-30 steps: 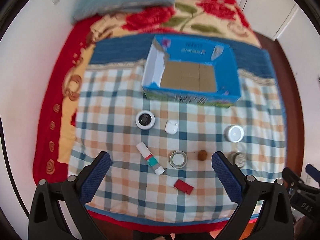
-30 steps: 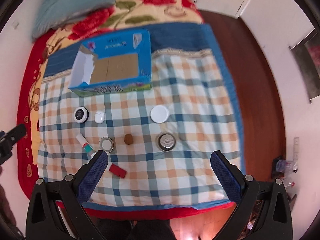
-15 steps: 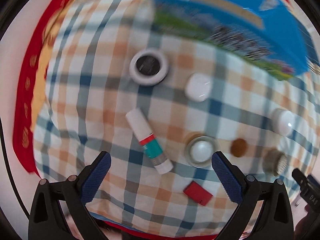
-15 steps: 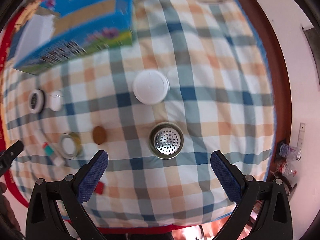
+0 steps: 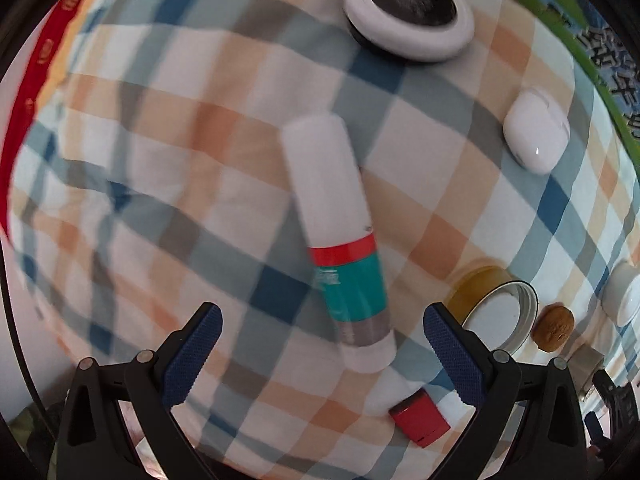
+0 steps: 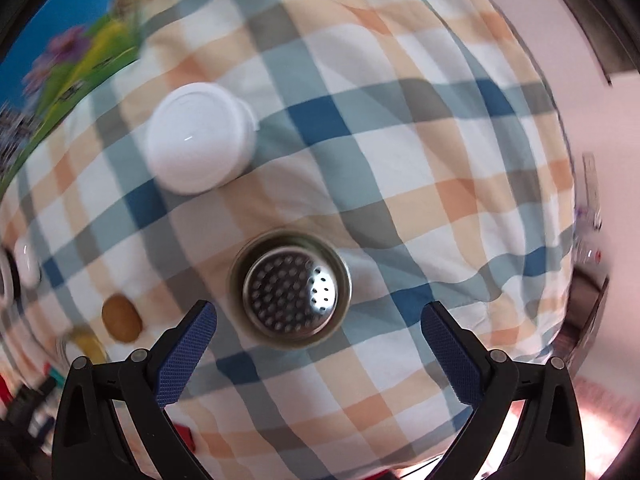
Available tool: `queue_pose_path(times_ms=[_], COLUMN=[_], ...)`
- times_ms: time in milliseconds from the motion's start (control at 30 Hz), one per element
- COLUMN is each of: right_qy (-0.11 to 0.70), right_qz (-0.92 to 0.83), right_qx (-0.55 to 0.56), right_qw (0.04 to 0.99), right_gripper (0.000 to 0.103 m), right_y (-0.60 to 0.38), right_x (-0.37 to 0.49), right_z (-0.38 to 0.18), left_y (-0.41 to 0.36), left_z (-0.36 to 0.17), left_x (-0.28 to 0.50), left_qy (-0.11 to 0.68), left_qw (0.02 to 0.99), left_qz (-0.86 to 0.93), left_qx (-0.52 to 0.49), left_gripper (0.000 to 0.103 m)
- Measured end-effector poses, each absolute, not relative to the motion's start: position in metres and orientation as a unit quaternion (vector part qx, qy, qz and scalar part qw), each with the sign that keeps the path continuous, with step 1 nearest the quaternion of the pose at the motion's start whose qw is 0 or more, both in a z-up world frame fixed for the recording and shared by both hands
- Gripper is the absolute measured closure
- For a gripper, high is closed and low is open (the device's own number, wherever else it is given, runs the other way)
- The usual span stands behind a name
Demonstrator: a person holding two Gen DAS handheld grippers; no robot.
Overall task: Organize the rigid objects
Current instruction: 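Lower the left tool onto the white glue tube while the right tool lowers onto the metal strainer cap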
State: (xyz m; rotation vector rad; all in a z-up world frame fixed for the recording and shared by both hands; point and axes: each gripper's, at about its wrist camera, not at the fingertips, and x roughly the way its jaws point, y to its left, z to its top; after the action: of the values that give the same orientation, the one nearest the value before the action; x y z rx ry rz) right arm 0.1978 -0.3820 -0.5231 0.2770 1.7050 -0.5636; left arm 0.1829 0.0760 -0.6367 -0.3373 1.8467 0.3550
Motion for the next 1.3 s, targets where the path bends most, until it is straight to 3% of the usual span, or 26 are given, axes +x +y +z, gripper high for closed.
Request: queue_pose_path(times_ms=[100, 167, 267, 333, 600, 767, 967, 1100, 1300], right_qy=[0.749, 0.757, 0.765, 0.772, 0.796, 0.800, 0.751, 0.749, 0.759], right_qz=[-0.251, -0.244, -0.239, -0.239, -0.166, -0.138, -0.160, -0.176, -0.204], right_qx=[0.145, 0.171, 0.204, 0.216, 0.140, 0.119, 0.258, 0.256, 0.250], right_qw=[0.596, 0.582, 0.562, 0.548, 0.565, 0.571, 0.587, 0.586, 0.566], right_gripper=[0.000, 0.000, 0.008, 0.033, 0.057, 0.055, 0.030, 0.027, 0.027], right_y=[-0.390, -0.392, -0.394, -0.397, -0.362, -0.348, -0.393, -0.400, -0.401], right_x=[0.196, 0.193, 0.187, 0.182, 0.183, 0.181, 0.166, 0.165, 0.174], right_z=[-0.539, -0.550, -0.565, -0.575, -0.581, -0.576, -0.557, -0.549, -0.532], left_y=[0.064, 0.055, 0.045, 0.040, 0.010, 0.007, 0.011, -0.005, -0.043], left_z=[-0.646, -0.651, -0.646, -0.639, -0.622, -0.638, -0.647, -0.634, -0.596], left_x=[0.182, 0.183, 0.189, 0.199, 0.249, 0.266, 0.289, 0.299, 0.292], left_qy=[0.792, 0.795, 0.788, 0.780, 0.760, 0.780, 0.777, 0.758, 0.746], left_qw=[0.575, 0.573, 0.590, 0.604, 0.648, 0.620, 0.617, 0.647, 0.665], left_qz=[0.124, 0.109, 0.097, 0.083, 0.008, 0.024, 0.063, 0.048, -0.028], left_qx=[-0.163, -0.166, -0.145, -0.143, -0.058, -0.080, -0.108, -0.061, -0.006], left_gripper=[0.022, 0.050, 0.064, 0.064, 0.067, 0.064, 0.063, 0.071, 0.071])
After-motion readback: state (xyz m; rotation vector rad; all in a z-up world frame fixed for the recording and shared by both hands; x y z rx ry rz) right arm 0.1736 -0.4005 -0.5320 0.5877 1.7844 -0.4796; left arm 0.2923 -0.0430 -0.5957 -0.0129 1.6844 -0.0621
